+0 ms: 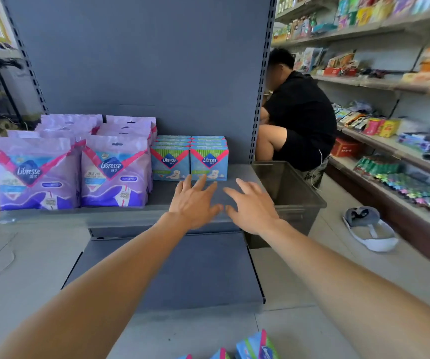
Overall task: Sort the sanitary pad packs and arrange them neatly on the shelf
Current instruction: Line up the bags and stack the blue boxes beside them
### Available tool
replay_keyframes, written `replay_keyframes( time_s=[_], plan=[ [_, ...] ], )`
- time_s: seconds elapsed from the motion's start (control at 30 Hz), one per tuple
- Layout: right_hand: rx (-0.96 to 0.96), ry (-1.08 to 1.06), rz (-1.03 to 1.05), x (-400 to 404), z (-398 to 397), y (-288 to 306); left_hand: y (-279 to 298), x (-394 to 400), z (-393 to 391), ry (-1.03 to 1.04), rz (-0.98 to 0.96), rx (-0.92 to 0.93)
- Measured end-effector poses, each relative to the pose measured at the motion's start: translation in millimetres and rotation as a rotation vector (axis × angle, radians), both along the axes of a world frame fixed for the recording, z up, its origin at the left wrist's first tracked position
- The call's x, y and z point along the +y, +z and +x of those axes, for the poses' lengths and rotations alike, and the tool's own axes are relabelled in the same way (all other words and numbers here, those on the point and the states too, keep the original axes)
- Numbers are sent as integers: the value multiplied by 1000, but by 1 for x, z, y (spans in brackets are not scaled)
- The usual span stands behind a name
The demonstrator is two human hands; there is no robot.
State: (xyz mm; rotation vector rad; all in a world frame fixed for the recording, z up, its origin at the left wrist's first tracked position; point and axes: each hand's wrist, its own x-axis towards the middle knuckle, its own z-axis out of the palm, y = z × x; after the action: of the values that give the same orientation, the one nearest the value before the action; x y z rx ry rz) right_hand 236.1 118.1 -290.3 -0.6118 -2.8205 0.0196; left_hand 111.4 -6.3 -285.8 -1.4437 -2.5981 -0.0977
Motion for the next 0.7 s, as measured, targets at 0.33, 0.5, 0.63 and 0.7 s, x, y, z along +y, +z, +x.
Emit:
replay_keyframes(
  time_s=[0.33, 0.5, 0.63, 0.7],
  plan=[
    [-217, -272, -164, -84, 130, -129, -119, -77, 100, -269, -125, -126],
    [-439, -366, -326, -113, 179, -197, -200, -106, 117, -226, -312, -288],
    [-564, -404, -454, -144, 212, -254, -254, -141, 132, -169, -463, -411],
    [-624, -430, -552, -164, 223, -279, -282, -162, 144, -148, -521, -461]
  ],
)
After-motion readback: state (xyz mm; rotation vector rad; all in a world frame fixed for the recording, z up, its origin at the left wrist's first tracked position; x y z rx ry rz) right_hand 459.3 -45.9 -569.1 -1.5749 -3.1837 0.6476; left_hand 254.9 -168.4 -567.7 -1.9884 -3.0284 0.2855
